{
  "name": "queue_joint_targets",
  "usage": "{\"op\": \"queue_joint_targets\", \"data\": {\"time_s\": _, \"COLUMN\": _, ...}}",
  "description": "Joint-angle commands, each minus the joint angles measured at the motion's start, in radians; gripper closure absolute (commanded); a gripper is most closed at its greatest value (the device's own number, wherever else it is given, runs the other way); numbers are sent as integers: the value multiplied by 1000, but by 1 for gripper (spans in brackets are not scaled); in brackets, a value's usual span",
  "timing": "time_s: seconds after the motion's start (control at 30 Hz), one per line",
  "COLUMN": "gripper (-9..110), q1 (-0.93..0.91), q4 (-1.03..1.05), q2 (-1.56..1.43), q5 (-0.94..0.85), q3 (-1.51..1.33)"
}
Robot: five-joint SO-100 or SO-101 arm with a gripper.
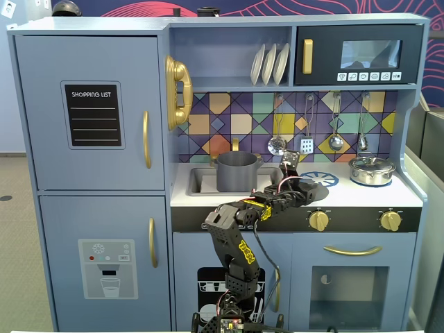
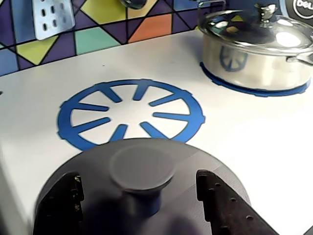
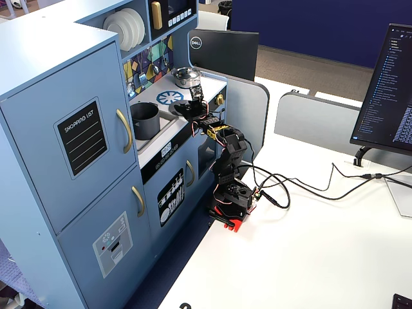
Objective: Pick up the lid from the counter and put it on the gray recipient
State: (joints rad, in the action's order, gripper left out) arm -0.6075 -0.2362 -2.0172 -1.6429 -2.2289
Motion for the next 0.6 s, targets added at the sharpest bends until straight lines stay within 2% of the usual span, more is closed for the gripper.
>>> {"op": "queue_joint_targets", "data": {"time_s": 0.0, "gripper": 80, "q1": 18, "q4": -51, "q2": 14, "q5": -12, "q3": 83}}
{"op": "queue_joint_targets", "data": {"time_s": 0.57, "gripper": 83, "q1": 20, "q4": -74, "q2": 104, "q5": -2, "q3": 132}}
